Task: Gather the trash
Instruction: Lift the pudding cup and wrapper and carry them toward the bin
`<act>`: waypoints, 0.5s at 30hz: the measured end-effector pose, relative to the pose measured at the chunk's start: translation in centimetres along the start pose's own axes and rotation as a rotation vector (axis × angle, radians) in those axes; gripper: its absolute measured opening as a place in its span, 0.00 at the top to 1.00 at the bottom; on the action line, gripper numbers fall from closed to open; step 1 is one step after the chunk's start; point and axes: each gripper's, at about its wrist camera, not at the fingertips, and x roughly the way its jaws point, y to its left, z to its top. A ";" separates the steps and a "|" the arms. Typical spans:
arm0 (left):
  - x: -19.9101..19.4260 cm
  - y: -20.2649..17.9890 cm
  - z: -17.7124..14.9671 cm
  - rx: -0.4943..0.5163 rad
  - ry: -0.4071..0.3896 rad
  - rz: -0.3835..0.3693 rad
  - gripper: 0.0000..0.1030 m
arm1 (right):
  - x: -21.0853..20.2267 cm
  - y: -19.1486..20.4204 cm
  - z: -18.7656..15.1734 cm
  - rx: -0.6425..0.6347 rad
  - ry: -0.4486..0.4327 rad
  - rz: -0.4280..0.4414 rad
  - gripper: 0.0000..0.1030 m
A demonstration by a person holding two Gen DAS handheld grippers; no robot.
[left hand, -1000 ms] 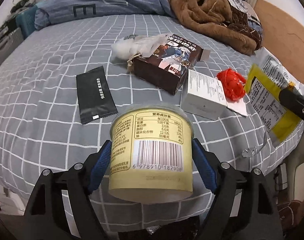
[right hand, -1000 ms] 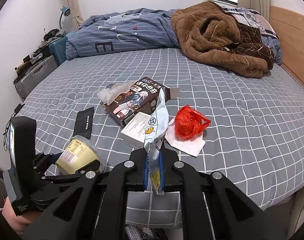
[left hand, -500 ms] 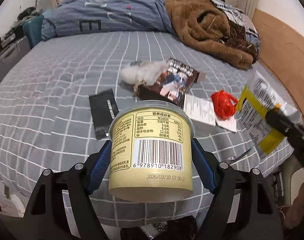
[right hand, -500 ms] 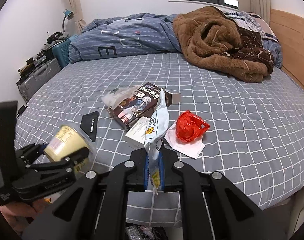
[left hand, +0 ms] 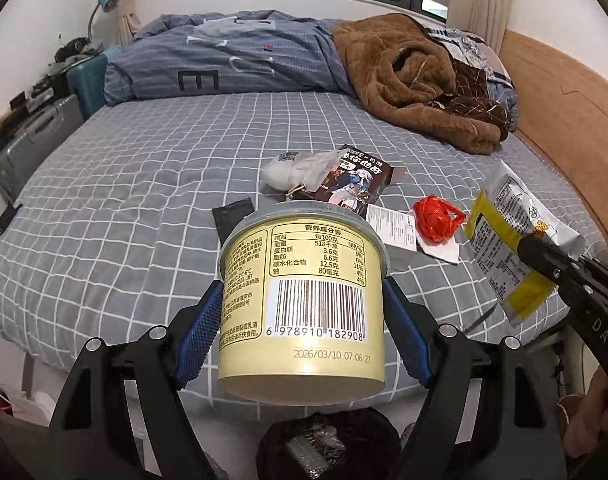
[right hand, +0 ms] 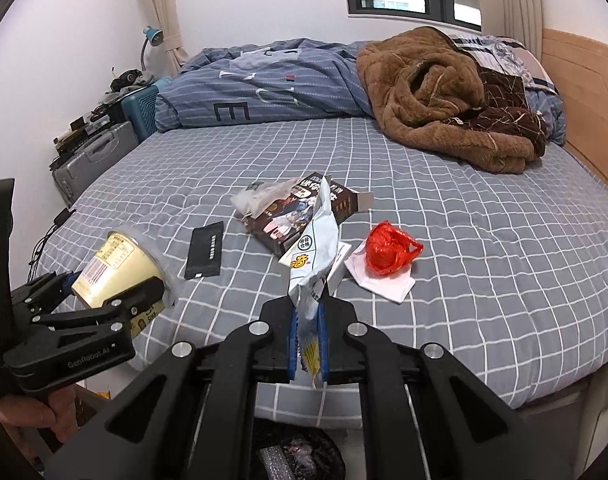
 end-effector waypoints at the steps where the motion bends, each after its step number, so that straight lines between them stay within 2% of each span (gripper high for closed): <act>1: -0.3 0.1 -0.3 -0.004 0.001 -0.005 0.26 | -0.2 0.0 -0.1 0.000 0.001 0.002 0.93; 15: -3.7 0.2 -4.2 -0.036 0.013 -0.029 0.26 | -3.4 0.7 -3.4 0.015 0.013 0.022 0.93</act>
